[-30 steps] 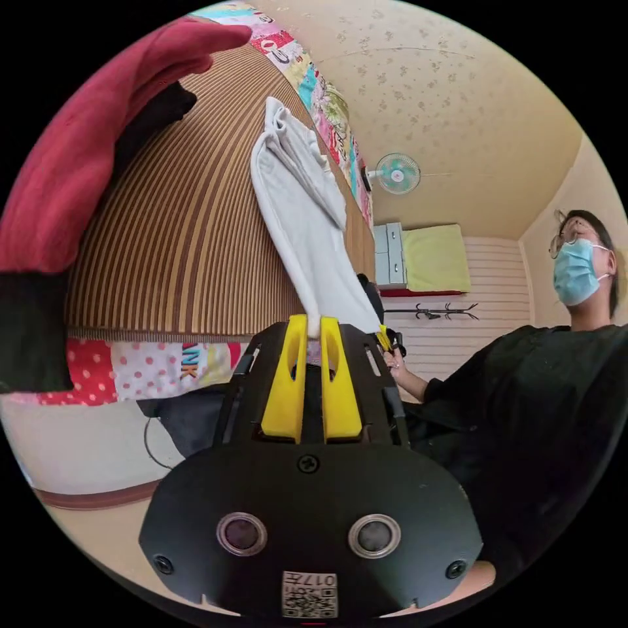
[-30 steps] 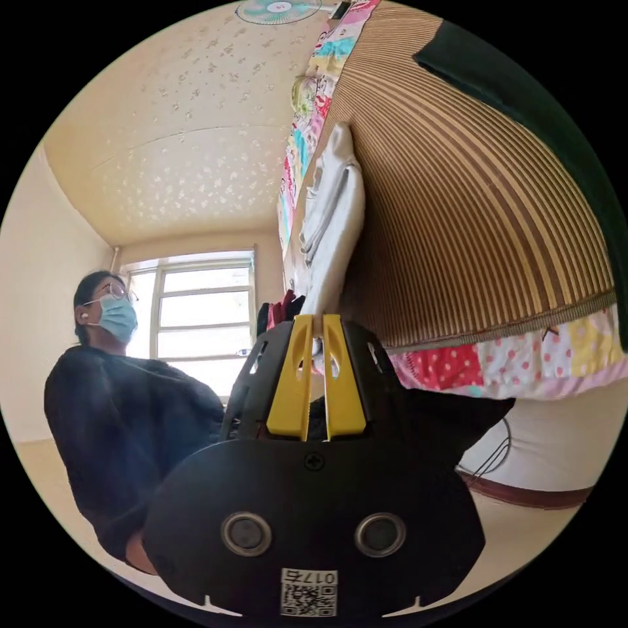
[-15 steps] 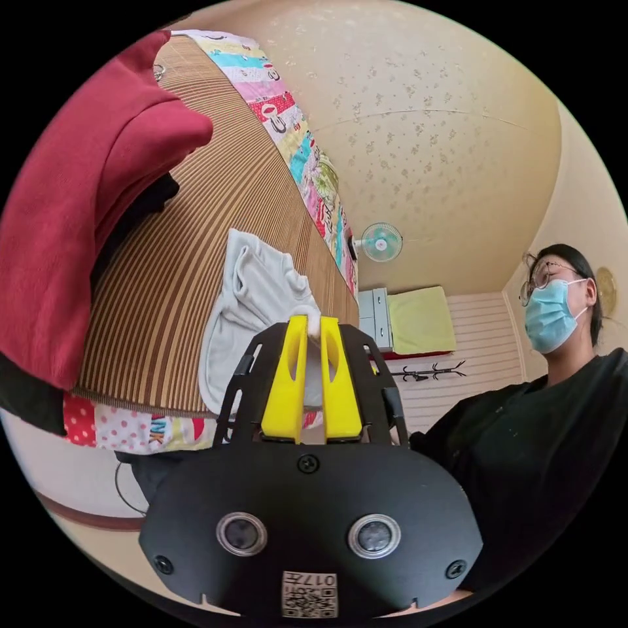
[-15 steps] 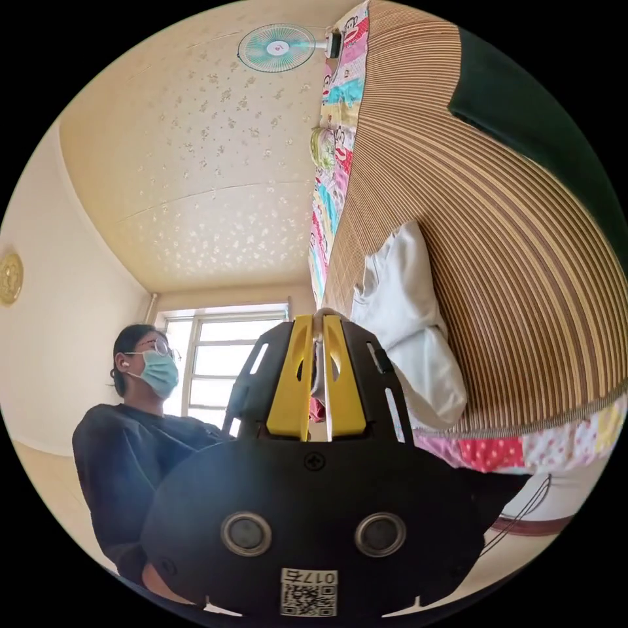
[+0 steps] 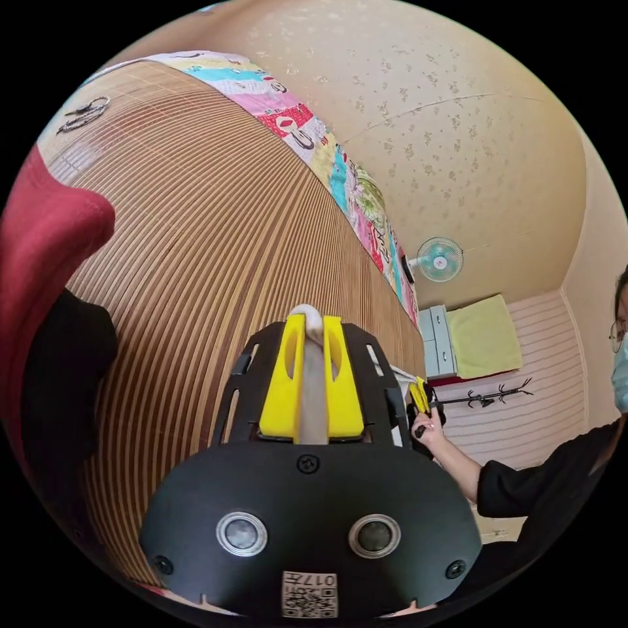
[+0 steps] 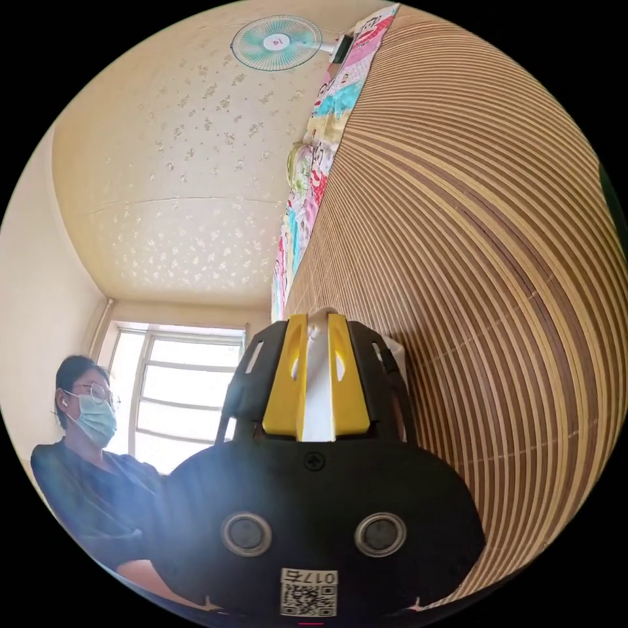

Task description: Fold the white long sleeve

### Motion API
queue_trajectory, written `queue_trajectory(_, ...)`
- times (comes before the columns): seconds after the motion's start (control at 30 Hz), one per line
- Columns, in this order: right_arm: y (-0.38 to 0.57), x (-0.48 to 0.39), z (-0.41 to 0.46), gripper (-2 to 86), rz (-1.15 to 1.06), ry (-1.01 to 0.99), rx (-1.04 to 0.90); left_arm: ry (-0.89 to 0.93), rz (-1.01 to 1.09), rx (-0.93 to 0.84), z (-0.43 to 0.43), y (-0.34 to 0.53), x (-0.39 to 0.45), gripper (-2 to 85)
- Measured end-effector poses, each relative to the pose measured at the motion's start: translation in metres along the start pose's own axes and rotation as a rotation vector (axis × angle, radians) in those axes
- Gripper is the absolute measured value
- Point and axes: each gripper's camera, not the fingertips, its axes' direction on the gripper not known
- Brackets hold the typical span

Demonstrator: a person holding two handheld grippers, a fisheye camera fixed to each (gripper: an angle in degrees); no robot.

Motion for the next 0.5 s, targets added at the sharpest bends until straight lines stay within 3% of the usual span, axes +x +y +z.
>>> queue_trajectory(0.07,0.012,-0.005,-0.004,8.3,-0.019,0.04,0.143,-0.063,0.033,0.0,-0.01,0.003,0.003,14.1)
queue_trajectory(0.13,0.022,-0.026,0.007,8.8,-0.072,0.184,0.105,-0.172,0.142,-0.025,-0.024,0.013,0.015,15.8)
queue_trajectory(0.23,0.059,-0.068,0.071,9.3,-0.188,0.39,-0.154,-0.242,0.238,-0.15,-0.034,0.048,0.025,16.1)
queue_trajectory(0.37,0.14,-0.117,0.203,8.7,-0.351,0.513,-0.501,-0.207,0.183,-0.317,-0.039,0.102,0.012,15.7)
queue_trajectory(0.5,0.201,-0.139,0.316,7.8,-0.494,0.501,-0.676,-0.182,0.1,-0.373,-0.039,0.129,-0.02,13.5)
